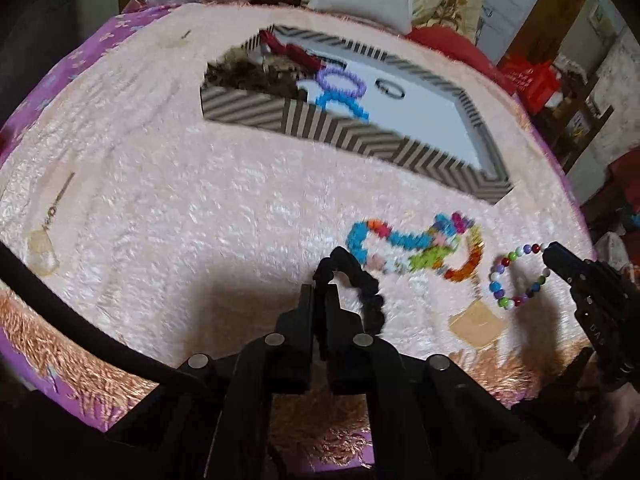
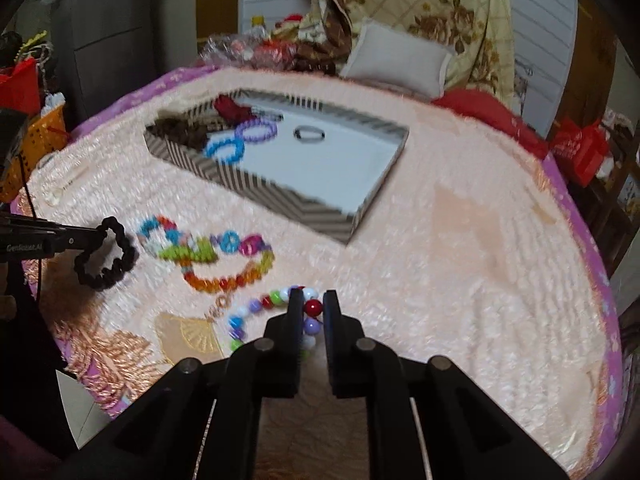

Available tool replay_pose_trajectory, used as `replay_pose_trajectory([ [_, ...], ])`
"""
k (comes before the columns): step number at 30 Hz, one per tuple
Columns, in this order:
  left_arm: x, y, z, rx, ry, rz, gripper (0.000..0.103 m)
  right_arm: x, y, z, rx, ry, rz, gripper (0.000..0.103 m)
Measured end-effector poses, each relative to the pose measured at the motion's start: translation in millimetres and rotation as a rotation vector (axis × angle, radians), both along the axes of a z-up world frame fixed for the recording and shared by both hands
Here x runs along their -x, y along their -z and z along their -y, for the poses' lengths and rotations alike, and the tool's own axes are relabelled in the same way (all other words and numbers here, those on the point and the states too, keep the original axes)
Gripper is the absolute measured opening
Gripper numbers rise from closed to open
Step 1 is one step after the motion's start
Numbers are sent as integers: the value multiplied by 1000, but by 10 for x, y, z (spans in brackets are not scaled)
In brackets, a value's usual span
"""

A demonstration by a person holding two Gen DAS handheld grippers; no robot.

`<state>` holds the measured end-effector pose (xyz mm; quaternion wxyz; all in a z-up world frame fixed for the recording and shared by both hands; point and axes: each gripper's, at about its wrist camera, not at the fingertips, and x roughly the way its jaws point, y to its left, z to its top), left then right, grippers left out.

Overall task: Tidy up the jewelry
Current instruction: 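Grasp the black beaded bracelet with the left tool while the right grasps the multicolour bead bracelet, then carry the black bracelet with the left tool while the right carries the bead bracelet to the tray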

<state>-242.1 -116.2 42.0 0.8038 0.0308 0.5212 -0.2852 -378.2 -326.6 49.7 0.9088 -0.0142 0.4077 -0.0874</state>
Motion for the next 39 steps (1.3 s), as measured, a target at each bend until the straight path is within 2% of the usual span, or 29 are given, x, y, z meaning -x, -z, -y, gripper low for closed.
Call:
replay_pose_trajectory([
  [11, -108, -530, 30, 41, 21, 109, 1, -91, -396, 12, 23, -25, 74, 9],
  [16, -293, -722, 168, 48, 8, 158, 1, -248, -575, 71, 47, -25, 112, 9],
  [22, -514, -863, 455, 64, 20, 171, 1, -569, -689, 151, 60, -25, 126, 9],
  [29, -817, -713, 931, 86, 29, 127, 1, -1090, -629, 309, 4, -22, 99, 9],
  [32, -987, -532, 1162, 90, 33, 61, 1, -1331, -509, 356, -39, -32, 66, 9],
  [35, -1122, -336, 1333, 67, 27, 16, 1, -1573, -369, 405, -86, -44, 31, 9],
  [39, -1285, -103, 1425, 17, -10, -17, 1, -1857, -158, 568, -94, -17, -20, 9],
])
